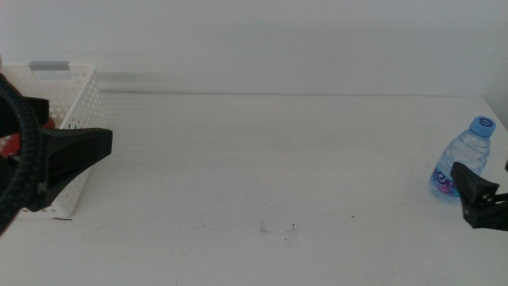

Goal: Use arms to grab the bottles and put them into the dustbin to the left of the table.

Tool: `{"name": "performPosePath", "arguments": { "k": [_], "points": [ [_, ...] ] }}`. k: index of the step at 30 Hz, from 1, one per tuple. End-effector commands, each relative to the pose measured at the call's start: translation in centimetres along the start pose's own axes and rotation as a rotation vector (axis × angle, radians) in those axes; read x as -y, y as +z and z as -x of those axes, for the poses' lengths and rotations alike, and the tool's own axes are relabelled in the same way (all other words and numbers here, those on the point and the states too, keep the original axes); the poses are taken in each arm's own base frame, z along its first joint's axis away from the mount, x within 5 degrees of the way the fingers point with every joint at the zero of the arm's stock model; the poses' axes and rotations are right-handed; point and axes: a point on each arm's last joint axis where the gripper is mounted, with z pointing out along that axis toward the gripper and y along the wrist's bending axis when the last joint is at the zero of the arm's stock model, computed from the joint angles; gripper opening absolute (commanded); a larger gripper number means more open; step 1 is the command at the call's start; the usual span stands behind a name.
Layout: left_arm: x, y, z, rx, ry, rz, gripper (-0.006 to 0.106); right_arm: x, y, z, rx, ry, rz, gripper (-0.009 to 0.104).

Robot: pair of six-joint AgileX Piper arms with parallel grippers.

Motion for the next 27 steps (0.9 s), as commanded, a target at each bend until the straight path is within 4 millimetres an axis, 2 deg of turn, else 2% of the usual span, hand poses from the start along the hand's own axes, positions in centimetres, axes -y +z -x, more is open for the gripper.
{"name": "performPosePath", "arguments": {
  "k": [1,5,9,13,22,27],
  "points": [
    [0.0,-0.1,0.1,0.014,-0.007,0.007,0.094,0.0,0.6,-0.4,0.022,-0.002,0.01,0.086],
    [0.0,-0.1,0.1,0.014,-0.007,0.007,0.094,0.1,1.5,-1.7,-0.038,-0.002,0.009,0.086],
    [0.0,-0.1,0.1,0.014,-0.007,0.007,0.094,1.0,2.4,-2.4,-0.019,0.024,-0.079,0.086],
    [0.0,-0.1,0.1,0.014,-0.007,0.007,0.094,1.7,2.7,-3.3,-0.071,0.037,-0.152,0.086],
    [0.0,-0.1,0.1,0.015,-0.007,0.009,0.094,2.6,2.7,-3.1,-0.04,-0.018,-0.243,0.086],
    [0.0,-0.1,0.1,0.015,-0.007,0.009,0.094,2.7,3.7,-2.9,-0.036,-0.03,-0.241,0.086]
  ]
}}
